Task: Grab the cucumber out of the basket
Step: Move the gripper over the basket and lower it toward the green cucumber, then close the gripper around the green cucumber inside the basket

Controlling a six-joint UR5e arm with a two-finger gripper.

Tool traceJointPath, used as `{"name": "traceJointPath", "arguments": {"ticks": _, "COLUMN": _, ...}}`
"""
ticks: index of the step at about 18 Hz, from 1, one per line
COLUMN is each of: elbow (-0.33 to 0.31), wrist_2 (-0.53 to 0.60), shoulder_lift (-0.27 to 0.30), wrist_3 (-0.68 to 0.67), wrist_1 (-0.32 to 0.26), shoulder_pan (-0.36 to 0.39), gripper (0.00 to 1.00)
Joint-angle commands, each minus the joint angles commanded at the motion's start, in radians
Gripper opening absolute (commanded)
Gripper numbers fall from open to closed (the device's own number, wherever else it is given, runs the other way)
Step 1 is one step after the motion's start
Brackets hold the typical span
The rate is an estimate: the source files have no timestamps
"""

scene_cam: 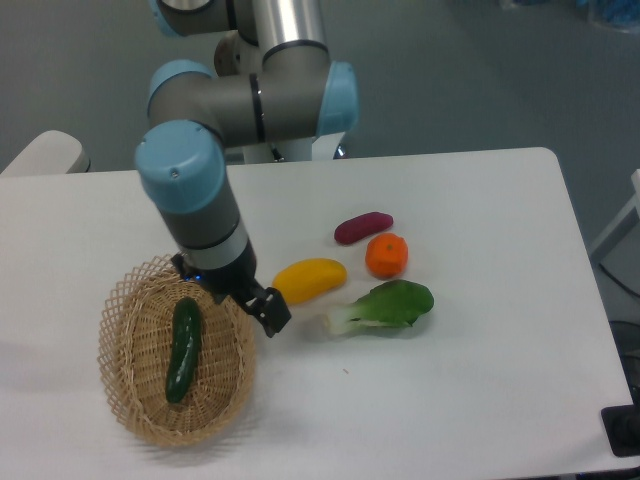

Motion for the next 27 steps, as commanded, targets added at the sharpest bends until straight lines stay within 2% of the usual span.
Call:
{"name": "traceJointPath", "arguments": {"ticks": 2, "elbow": -0.014, "wrist_2": -0.037, "shoulder_lift": -0.018, "wrist_3": -0.115, "wrist_1": 0.011, "shoulder_pan": -0.009, "gripper": 1.0}}
{"name": "traceJointPath", "arguments": {"ticks": 5, "elbow": -0.025, "wrist_2": -0.057, "shoulder_lift": -0.041, "wrist_3": -0.238, "wrist_1": 0.067, "shoulder_pan": -0.037, "gripper": 1.0}}
{"name": "traceJointPath", "arguments": {"ticks": 9, "elbow": -0.038, "wrist_2": -0.06, "shoulder_lift": -0.075, "wrist_3": -0.243, "wrist_1": 0.083, "shoulder_pan": -0.049, "gripper": 1.0}}
{"name": "traceJointPath", "arguments": {"ticks": 13, "elbow": -0.049, "wrist_2": -0.054, "shoulder_lift": -0.115, "wrist_3": -0.237, "wrist_1": 0.144, "shoulder_pan": -0.066, "gripper": 1.0}}
{"name": "traceJointPath", "arguments": {"ticks": 17, "elbow": -0.052, "wrist_2": -0.051, "shoulder_lift": -0.147, "wrist_3": -0.238, "wrist_1": 0.169, "shoulder_pan": -0.072, "gripper": 1.0}}
{"name": "traceJointPath", "arguments": {"ticks": 24, "elbow": -0.071, "wrist_2": -0.042, "shoulder_lift": -0.163, "wrist_3": -0.235, "wrist_1": 0.183, "shoulder_pan": -0.072, "gripper": 1.0}}
{"name": "traceJointPath", "arguments": {"ticks": 27, "elbow": -0.094, "wrist_2": -0.041, "shoulder_lift": -0.164, "wrist_3": -0.235, "wrist_1": 0.21, "shoulder_pan": -0.072, "gripper": 1.0}}
